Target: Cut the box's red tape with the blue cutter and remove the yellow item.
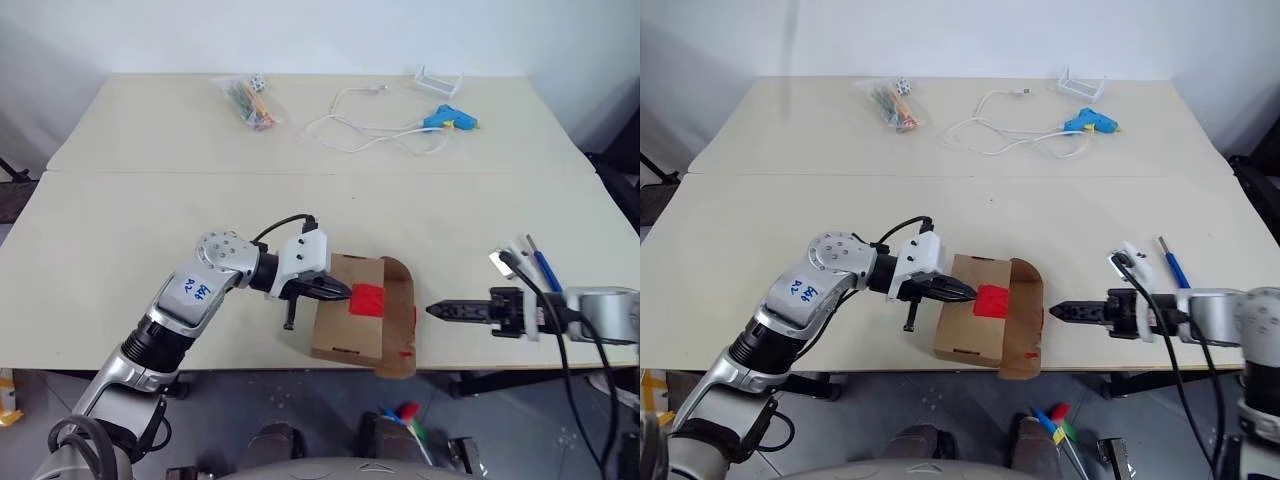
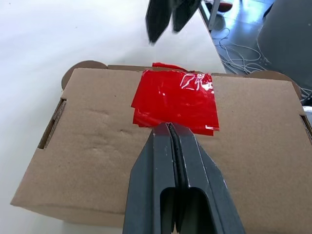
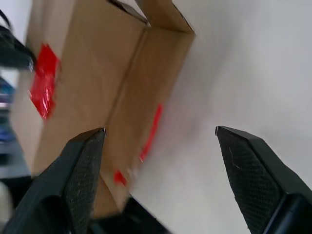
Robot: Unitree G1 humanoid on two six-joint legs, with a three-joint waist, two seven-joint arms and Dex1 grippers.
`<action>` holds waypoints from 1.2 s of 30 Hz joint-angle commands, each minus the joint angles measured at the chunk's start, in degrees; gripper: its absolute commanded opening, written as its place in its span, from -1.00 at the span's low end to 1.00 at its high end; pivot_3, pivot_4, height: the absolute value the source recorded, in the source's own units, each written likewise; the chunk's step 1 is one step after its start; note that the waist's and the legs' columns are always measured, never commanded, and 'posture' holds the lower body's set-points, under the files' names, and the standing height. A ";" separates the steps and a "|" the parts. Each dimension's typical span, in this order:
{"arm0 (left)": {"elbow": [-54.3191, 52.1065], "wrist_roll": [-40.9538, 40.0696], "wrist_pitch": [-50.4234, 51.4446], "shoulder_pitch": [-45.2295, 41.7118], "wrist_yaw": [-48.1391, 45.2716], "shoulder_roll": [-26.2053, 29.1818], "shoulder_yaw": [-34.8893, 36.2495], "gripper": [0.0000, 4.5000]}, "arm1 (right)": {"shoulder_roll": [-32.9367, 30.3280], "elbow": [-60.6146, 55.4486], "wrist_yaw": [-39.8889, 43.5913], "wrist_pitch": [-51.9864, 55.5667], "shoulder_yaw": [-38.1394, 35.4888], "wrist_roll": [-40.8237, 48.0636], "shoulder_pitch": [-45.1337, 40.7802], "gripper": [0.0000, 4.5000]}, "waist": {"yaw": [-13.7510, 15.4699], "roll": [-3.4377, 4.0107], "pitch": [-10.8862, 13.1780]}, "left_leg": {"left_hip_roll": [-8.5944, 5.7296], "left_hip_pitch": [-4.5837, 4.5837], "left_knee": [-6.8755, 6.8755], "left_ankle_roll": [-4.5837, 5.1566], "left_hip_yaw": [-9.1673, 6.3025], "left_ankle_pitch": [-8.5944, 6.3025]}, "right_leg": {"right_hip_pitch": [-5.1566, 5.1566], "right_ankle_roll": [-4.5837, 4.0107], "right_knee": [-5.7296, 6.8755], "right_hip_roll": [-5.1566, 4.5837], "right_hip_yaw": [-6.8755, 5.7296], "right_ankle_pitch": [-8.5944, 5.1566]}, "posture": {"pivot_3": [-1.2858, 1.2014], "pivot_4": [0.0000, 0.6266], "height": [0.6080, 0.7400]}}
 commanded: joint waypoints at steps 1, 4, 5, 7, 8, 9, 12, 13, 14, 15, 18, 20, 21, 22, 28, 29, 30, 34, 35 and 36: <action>0.05 1.66 1.70 1.38 -0.07 1.04 -1.37 -1.00 | 0.65 -0.18 1.84 -2.10 4.31 -2.57 -0.95 0.67 | -0.04 -0.02 -0.01 | 0.00 0.01 0.00 0.00 0.00 0.00 | 0.00 0.00 0.01 0.01 0.00 0.00 | 0.03 -0.52 1.00; -0.34 1.65 2.01 1.61 0.03 1.29 -1.16 -1.00 | 2.27 -0.89 2.84 -2.98 6.79 -3.47 -1.70 0.50 | -0.12 -0.09 -0.05 | 0.01 0.03 0.01 -0.01 0.00 0.00 | 0.03 0.00 0.00 0.01 -0.01 0.00 | 0.03 -0.52 1.00; -0.47 1.61 2.13 1.64 0.08 1.35 -1.12 -1.00 | 2.97 -0.85 2.76 -2.94 6.93 -3.61 -2.10 0.43 | -0.25 -0.09 -0.05 | 0.01 0.06 0.02 -0.01 0.00 0.00 | 0.04 0.00 0.01 0.01 0.00 0.00 | 0.03 -0.52 1.00; -0.67 1.54 2.30 1.71 0.16 1.50 -1.00 -1.00 | 3.99 -0.79 2.96 -2.89 6.92 -3.73 -2.53 0.14 | -0.38 -0.09 -0.05 | 0.02 0.07 0.01 -0.03 0.01 0.01 | 0.04 0.00 0.03 0.01 0.01 0.00 | 0.03 -0.52 1.00; -0.71 1.52 2.37 1.72 0.19 1.55 -0.94 -1.00 | 4.29 -0.81 3.12 -2.79 6.95 -3.85 -2.59 -0.01 | -0.40 -0.09 -0.05 | 0.02 0.07 0.01 -0.04 0.00 0.01 | 0.04 0.00 0.04 0.01 0.00 0.00 | 0.03 -0.52 1.00; -0.70 1.52 2.41 1.72 0.21 1.58 -0.87 -1.00 | 4.47 -1.23 3.58 -2.60 7.24 -3.73 -2.65 -0.16 | -0.44 -0.08 -0.05 | 0.02 0.06 0.01 -0.04 -0.01 0.01 | 0.03 0.00 0.04 0.01 0.00 0.00 | 0.03 -0.52 1.00; -0.62 1.54 2.42 1.70 0.26 1.59 -0.85 -1.00 | 5.79 -1.60 3.46 -1.70 7.35 -3.52 -3.57 -0.60 | -0.45 -0.08 -0.05 | 0.02 0.03 0.00 -0.04 -0.02 0.01 | 0.02 0.00 0.03 0.01 -0.02 0.00 | 0.03 -0.52 1.00; -0.55 1.53 2.43 1.65 0.28 1.51 -0.87 -1.00 | 6.31 -1.17 3.20 -1.59 7.30 -3.83 -3.95 -0.78 | -0.46 -0.08 -0.05 | 0.01 0.03 0.00 -0.04 -0.02 0.01 | 0.01 0.00 0.03 0.01 -0.02 0.00 | 0.03 -0.52 1.00; -0.43 1.59 2.33 1.60 0.27 1.44 -0.94 -1.00 | 6.85 -0.67 2.88 -1.68 7.46 -4.39 -4.34 -0.90 | -0.47 -0.08 -0.05 | 0.01 0.02 0.00 -0.04 -0.02 0.01 | 0.00 0.00 0.03 0.01 -0.02 0.00 | 0.03 -0.52 1.00; -0.30 1.62 2.25 1.53 0.28 1.32 -1.00 -1.00 | 7.24 -0.20 2.66 -1.66 7.62 -4.86 -4.67 -0.90 | -0.50 -0.08 -0.05 | 0.01 0.02 0.00 -0.04 -0.01 0.01 | 0.01 0.00 0.03 0.01 -0.02 0.00 | 0.03 -0.52 1.00; 0.00 1.71 2.01 1.33 0.32 1.01 -1.15 -1.00 | 7.15 0.27 3.03 -1.56 8.83 -6.17 -5.05 -0.90 | -0.60 -0.08 -0.05 | 0.01 0.03 0.02 -0.04 -0.01 0.01 | 0.01 0.00 0.03 0.01 0.00 0.00 | 0.03 -0.52 1.00; 0.08 1.73 1.95 1.27 0.35 0.92 -1.19 -1.00 | 7.20 0.53 3.15 -1.19 8.94 -6.58 -5.21 -0.90 | -0.69 -0.08 -0.05 | 0.01 0.04 0.02 -0.04 0.00 0.01 | 0.01 0.00 0.03 0.01 0.01 0.00 | 0.03 -0.52 1.00; 0.12 1.73 1.92 1.25 0.34 0.90 -1.19 -1.00 | 6.96 0.55 3.17 -1.00 9.41 -7.00 -5.29 -0.90 | -0.74 -0.08 -0.05 | 0.01 0.04 0.02 -0.04 0.00 0.01 | 0.01 0.00 0.04 0.01 0.00 0.00 | 0.03 -0.52 1.00; 0.23 1.74 1.80 1.25 0.33 0.90 -1.16 -1.00 | 7.02 0.99 2.46 -0.62 9.35 -7.65 -5.45 -0.95 | -0.78 -0.08 -0.05 | 0.01 0.04 0.02 -0.04 -0.01 0.01 | 0.01 0.00 0.04 0.01 0.00 0.00 | 0.03 -0.52 1.00; 0.72 1.69 1.16 1.52 0.61 0.44 -1.02 -1.00 | 4.87 1.07 0.25 3.55 5.96 -8.57 -8.08 -0.95 | -0.63 -0.08 -0.05 | 0.00 0.04 0.04 -0.04 0.00 0.01 | 0.02 0.00 0.04 -0.02 0.02 0.00 | 0.03 -0.52 1.00; 0.89 1.68 0.93 1.59 0.76 0.02 -1.15 -1.00 | 3.92 0.88 0.36 3.96 5.58 -7.28 -8.63 -0.95 | -0.53 -0.08 -0.05 | -0.01 0.02 0.05 -0.04 -0.01 0.01 | 0.02 0.00 0.03 -0.04 0.02 0.00 | 0.03 -0.52 1.00; 1.10 1.68 0.74 1.61 0.99 -0.49 -1.33 -1.00 | 2.98 0.92 0.49 4.07 5.28 -5.61 -9.15 -0.95 | -0.25 -0.06 -0.04 | -0.01 0.02 0.05 -0.04 -0.02 0.01 | 0.02 0.00 0.03 -0.04 0.02 0.00 | 0.03 -0.52 1.00; 2.55 1.96 -0.82 1.58 2.73 -3.75 -1.89 -1.00 | -1.29 1.75 -0.68 4.07 4.85 0.00 -11.46 -0.95 | 0.33 0.00 0.00 | -0.08 -0.08 0.04 -0.03 -0.11 0.01 | -0.03 0.00 0.00 -0.10 -0.04 0.00 | 0.03 -0.52 1.00; 3.03 2.23 -1.35 1.51 3.32 -4.50 -1.88 -1.00 | -2.24 1.83 -1.30 4.07 4.94 0.96 -11.86 -0.95 | 0.29 0.00 0.00 | -0.10 -0.12 0.03 -0.02 -0.13 0.00 | -0.04 0.01 -0.02 -0.12 -0.04 0.00 | 0.03 -0.52 1.00; 3.54 2.42 -1.73 1.39 3.92 -5.20 -1.80 -1.00 | -3.27 1.90 -1.92 4.07 5.21 2.32 -12.32 -0.95 | 0.25 0.00 0.00 | -0.10 -0.15 0.03 -0.01 -0.12 0.00 | -0.06 0.01 -0.05 -0.11 -0.07 0.01 | 0.03 -0.52 1.00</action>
